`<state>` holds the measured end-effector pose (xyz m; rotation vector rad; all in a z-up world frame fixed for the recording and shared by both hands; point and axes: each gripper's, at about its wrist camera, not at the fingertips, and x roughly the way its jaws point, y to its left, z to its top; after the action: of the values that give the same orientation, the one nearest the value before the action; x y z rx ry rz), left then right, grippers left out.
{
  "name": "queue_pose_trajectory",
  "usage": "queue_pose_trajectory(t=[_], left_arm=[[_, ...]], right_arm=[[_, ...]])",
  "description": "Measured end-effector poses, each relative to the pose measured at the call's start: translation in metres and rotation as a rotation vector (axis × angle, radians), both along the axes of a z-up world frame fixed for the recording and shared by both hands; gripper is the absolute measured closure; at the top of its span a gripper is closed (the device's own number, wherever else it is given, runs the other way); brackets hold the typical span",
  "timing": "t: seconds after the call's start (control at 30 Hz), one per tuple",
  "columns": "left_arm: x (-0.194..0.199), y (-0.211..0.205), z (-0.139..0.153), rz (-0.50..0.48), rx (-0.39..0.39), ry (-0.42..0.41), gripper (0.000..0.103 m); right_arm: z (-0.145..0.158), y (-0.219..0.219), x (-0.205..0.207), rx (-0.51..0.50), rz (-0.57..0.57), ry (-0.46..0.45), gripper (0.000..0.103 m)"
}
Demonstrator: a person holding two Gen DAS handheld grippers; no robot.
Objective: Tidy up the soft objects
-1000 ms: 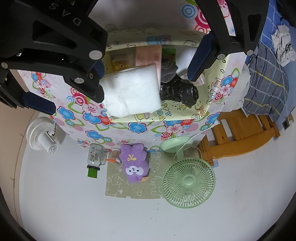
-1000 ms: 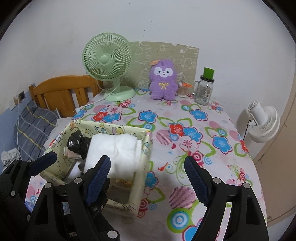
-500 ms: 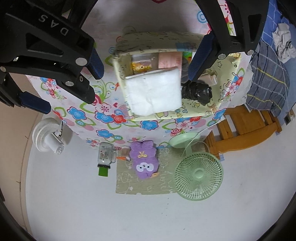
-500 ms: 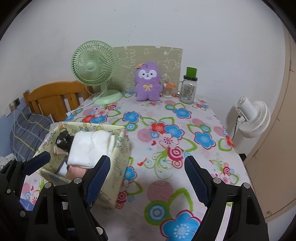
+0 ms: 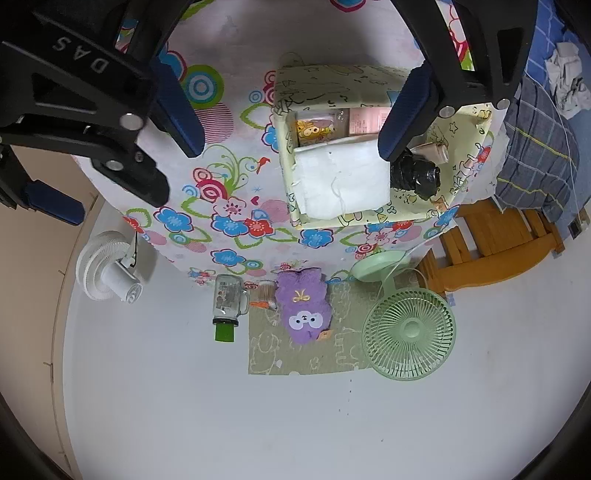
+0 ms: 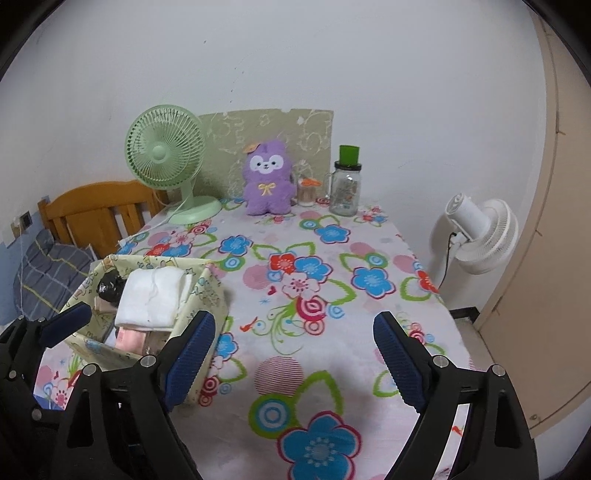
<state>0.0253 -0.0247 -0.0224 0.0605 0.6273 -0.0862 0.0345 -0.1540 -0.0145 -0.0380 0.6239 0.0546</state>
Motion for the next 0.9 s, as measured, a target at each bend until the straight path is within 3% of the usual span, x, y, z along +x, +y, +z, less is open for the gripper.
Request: queue_pose_trajectory(t=[0.53,0.9], left_arm=[[-0.014,-0.012,0.015,0.03,0.031,-0.061,0.005],[-0.021,-0.01,0.021,0.033,0.027,-0.084,0.002]], right_arm=[[0.017,-0.028,-0.025,-0.035,-0.042,-0.088,0.007],[0.02,-0.042,-0.035,-0.006,-0.061,-0.108,0.005]])
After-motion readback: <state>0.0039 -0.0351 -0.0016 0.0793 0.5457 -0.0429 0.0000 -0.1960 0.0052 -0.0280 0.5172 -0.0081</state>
